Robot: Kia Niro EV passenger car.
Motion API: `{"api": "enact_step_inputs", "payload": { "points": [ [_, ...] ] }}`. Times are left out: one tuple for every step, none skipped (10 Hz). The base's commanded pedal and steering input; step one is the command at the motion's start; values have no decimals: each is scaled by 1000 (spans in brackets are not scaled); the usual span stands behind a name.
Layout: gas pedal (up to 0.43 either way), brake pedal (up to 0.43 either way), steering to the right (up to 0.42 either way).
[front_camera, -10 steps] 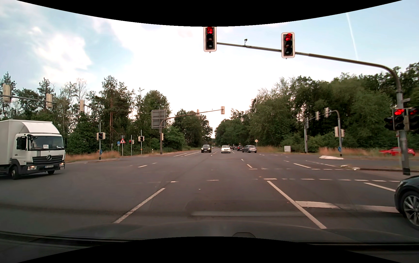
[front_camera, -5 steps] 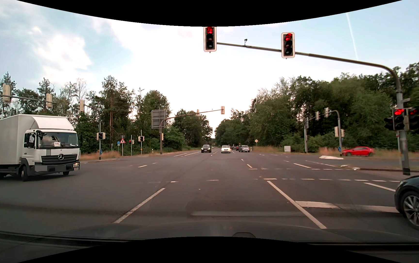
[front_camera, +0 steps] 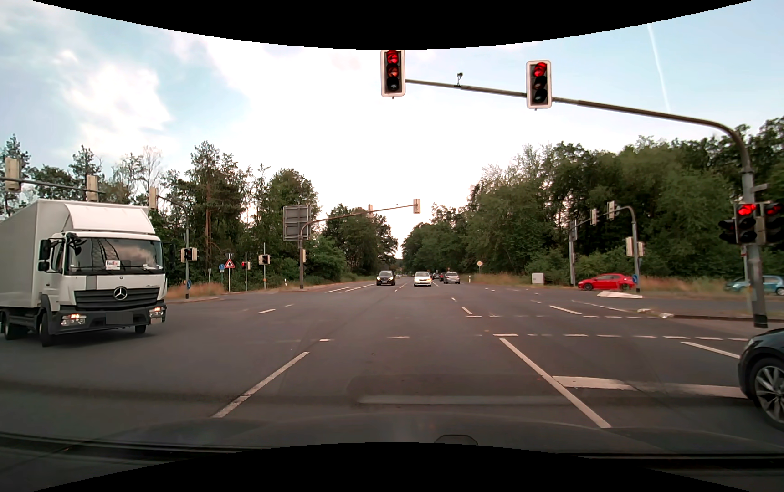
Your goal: Follow the waypoints while adhering to traffic rules and regulations
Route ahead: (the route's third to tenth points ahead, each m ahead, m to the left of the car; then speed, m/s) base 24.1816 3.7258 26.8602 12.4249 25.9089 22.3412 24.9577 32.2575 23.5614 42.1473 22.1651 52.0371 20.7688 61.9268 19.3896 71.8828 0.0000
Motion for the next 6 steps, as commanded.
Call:
{"api": "enact_step_inputs", "payload": {
  "points": [
    [0, 256, -28],
    [0, 0, -28],
    [0, 0, -28],
    [0, 0, -27],
    [0, 0, -26],
    [0, 0, -26]
  ]
}}
